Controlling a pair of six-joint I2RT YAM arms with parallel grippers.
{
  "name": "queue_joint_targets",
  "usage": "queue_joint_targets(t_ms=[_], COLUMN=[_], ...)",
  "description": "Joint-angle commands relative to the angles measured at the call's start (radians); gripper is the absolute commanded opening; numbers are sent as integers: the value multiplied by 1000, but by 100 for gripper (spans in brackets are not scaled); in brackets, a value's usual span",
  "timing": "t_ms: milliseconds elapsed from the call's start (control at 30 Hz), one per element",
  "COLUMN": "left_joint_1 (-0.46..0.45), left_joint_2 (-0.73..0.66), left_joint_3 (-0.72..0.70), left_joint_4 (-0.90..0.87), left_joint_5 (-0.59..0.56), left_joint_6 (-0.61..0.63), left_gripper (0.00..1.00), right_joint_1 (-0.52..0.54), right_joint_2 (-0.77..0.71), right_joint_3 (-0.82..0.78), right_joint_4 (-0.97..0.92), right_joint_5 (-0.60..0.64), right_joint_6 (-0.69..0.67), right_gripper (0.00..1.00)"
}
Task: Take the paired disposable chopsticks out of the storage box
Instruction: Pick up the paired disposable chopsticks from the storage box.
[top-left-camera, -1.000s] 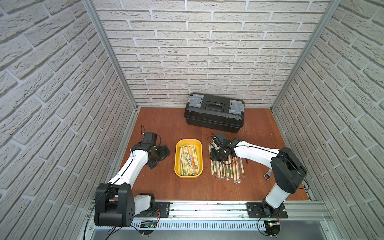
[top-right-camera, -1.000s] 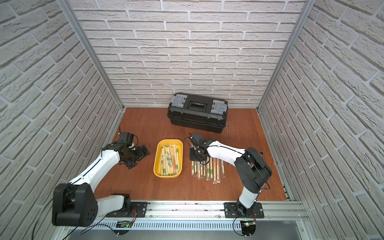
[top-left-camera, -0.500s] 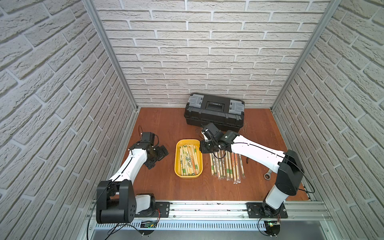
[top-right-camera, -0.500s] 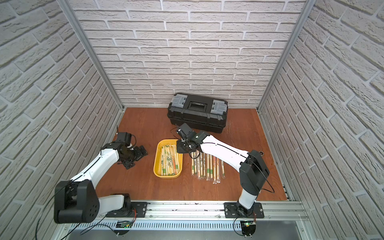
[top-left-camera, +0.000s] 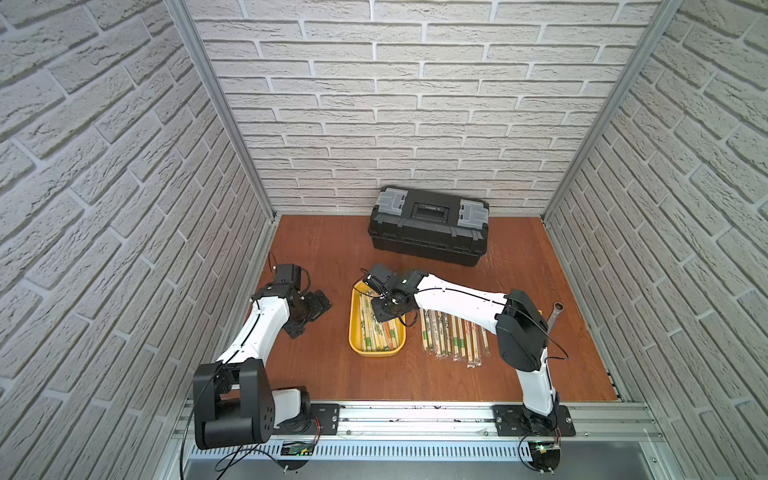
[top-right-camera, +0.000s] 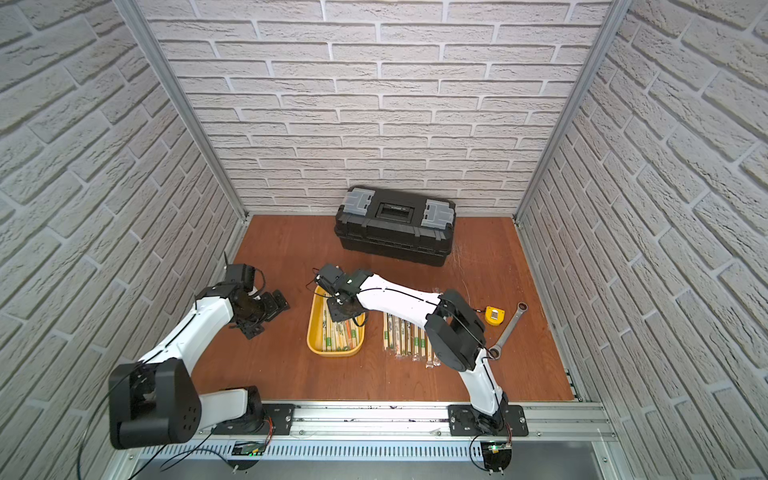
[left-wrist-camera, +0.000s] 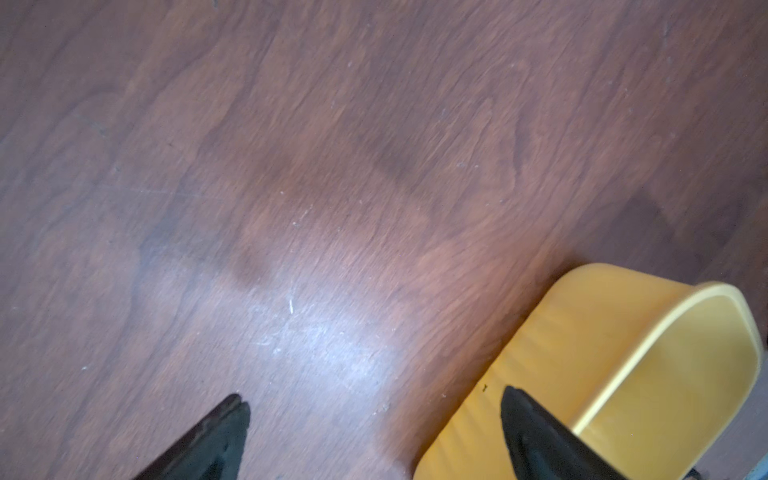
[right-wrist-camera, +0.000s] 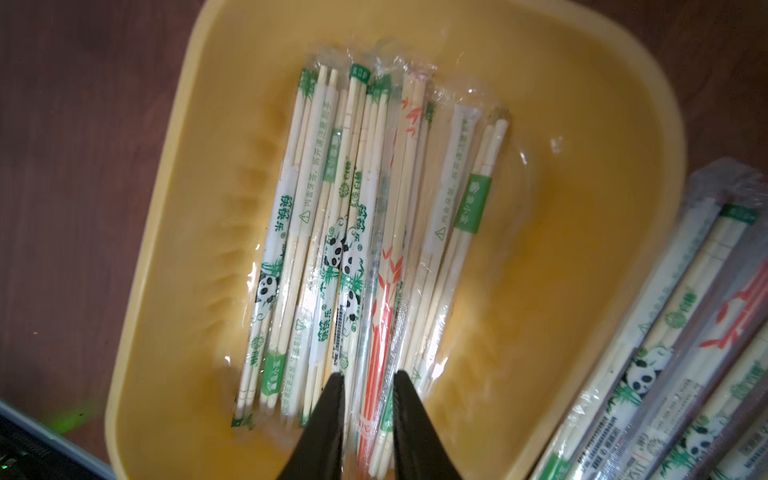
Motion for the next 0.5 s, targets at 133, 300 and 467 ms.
queue_joint_targets(t_ms=[133, 300, 467], left_joint_1=[12, 12, 14], left_joint_2=[-11, -14, -17], left_joint_3=[13, 2, -6], left_joint_4=[-8, -3, -1], left_joint_5=[14, 15, 17], left_joint_6=[12, 10, 9], left_gripper=[98, 98, 98], right_joint_1=[20, 20, 19], right_joint_2=[71, 113, 153], right_joint_3=[73, 104, 133], right_joint_4=[-30, -35, -43], right_joint_5=[8, 10, 14], right_joint_6=[-27, -35, -43], right_gripper=[22, 22, 22])
